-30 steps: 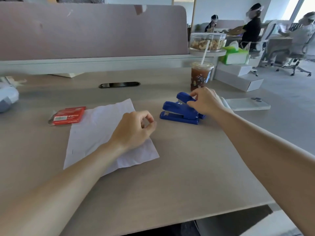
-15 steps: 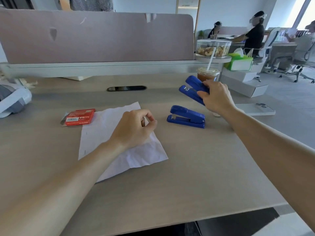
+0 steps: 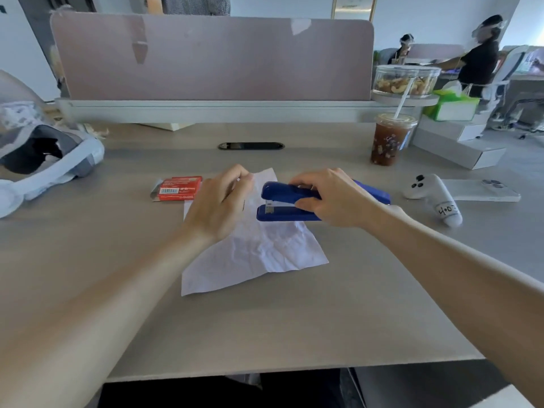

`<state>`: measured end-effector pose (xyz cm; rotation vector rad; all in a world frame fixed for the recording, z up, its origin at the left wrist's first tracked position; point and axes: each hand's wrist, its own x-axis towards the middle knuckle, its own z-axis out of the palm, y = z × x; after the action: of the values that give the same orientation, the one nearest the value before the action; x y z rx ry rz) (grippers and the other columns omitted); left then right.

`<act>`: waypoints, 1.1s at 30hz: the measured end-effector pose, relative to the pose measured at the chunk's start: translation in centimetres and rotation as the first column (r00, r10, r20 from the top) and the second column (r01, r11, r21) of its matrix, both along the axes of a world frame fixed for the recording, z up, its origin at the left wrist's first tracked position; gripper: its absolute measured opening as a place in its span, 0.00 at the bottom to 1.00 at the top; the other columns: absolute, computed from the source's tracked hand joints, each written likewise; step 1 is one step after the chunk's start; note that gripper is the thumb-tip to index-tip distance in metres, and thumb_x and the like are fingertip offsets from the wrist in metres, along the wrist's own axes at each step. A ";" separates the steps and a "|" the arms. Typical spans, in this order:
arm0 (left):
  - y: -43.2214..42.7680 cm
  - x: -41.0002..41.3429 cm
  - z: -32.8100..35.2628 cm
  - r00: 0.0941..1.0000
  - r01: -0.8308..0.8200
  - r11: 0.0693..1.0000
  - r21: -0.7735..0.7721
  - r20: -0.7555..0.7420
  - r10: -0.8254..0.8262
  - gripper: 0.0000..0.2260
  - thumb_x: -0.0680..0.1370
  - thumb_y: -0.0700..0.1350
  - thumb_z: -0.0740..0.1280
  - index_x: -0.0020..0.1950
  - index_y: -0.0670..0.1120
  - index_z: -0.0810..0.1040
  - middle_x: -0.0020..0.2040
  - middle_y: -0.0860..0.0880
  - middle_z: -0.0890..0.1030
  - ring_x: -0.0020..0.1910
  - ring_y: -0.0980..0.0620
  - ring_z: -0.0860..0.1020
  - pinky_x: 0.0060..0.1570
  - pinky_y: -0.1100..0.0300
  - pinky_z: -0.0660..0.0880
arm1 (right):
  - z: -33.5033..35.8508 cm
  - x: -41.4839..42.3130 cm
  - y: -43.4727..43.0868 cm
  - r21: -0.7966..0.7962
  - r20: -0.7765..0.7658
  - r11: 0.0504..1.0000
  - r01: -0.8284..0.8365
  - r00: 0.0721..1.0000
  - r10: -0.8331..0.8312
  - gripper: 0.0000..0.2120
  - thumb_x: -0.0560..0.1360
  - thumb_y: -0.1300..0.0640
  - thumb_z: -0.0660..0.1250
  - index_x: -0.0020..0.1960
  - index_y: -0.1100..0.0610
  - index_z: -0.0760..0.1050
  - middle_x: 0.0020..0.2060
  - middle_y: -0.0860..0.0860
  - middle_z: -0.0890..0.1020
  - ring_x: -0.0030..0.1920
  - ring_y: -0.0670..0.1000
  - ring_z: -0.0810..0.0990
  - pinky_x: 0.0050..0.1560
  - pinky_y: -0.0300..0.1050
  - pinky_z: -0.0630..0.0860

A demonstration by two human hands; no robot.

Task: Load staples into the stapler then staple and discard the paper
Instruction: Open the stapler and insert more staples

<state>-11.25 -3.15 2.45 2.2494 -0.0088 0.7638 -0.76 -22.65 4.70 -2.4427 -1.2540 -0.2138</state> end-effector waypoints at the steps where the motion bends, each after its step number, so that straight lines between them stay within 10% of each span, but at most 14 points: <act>1: 0.5 0.0 -0.1 1.000 0.007 1.000 0.013 -0.028 -0.006 0.15 0.80 0.50 0.56 0.42 0.42 0.74 0.32 0.41 0.77 0.31 0.48 0.73 0.34 0.55 0.66 | -0.4 -0.1 0.5 -0.004 -0.002 1.000 -0.013 1.000 0.013 0.06 0.75 0.57 0.66 0.50 0.49 0.78 0.39 0.44 0.81 0.39 0.48 0.78 0.43 0.47 0.75; 12: 4.3 3.5 -1.4 0.871 0.334 0.938 0.090 -0.411 -0.271 0.11 0.69 0.46 0.66 0.48 0.43 0.81 0.38 0.50 0.80 0.35 0.59 0.74 0.37 0.68 0.68 | -2.8 -0.1 2.0 0.055 -0.090 0.998 -0.037 0.995 0.041 0.09 0.73 0.54 0.68 0.53 0.48 0.79 0.40 0.43 0.83 0.40 0.46 0.79 0.45 0.46 0.78; 22: 4.0 4.4 -2.8 0.882 0.389 0.915 0.109 -0.329 -0.336 0.13 0.66 0.50 0.79 0.40 0.59 0.75 0.34 0.59 0.77 0.32 0.58 0.73 0.34 0.69 0.69 | -3.5 -1.1 4.1 0.119 -0.101 0.991 -0.056 0.992 0.069 0.07 0.75 0.50 0.67 0.49 0.51 0.78 0.39 0.46 0.81 0.39 0.48 0.77 0.43 0.51 0.75; 28: 4.1 4.6 -3.0 0.877 0.391 0.912 0.122 -0.351 -0.329 0.15 0.66 0.56 0.77 0.46 0.50 0.81 0.37 0.53 0.79 0.32 0.56 0.73 0.34 0.64 0.71 | -3.3 -1.3 3.9 0.233 -0.147 0.973 0.005 0.989 0.030 0.07 0.75 0.54 0.69 0.52 0.52 0.80 0.40 0.46 0.82 0.39 0.46 0.76 0.41 0.36 0.71; 33: 4.0 4.4 -2.7 0.883 0.331 0.932 0.146 -0.397 -0.251 0.16 0.66 0.55 0.78 0.43 0.46 0.80 0.33 0.56 0.75 0.31 0.61 0.72 0.31 0.70 0.68 | -2.7 -1.4 3.1 0.392 -0.252 0.915 0.089 0.968 0.014 0.08 0.75 0.55 0.69 0.54 0.53 0.79 0.40 0.48 0.83 0.42 0.50 0.80 0.47 0.49 0.78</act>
<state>-6.87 0.89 -0.24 2.4848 -0.2546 0.1709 -2.12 -19.54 1.98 -2.0644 -0.9445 -0.1493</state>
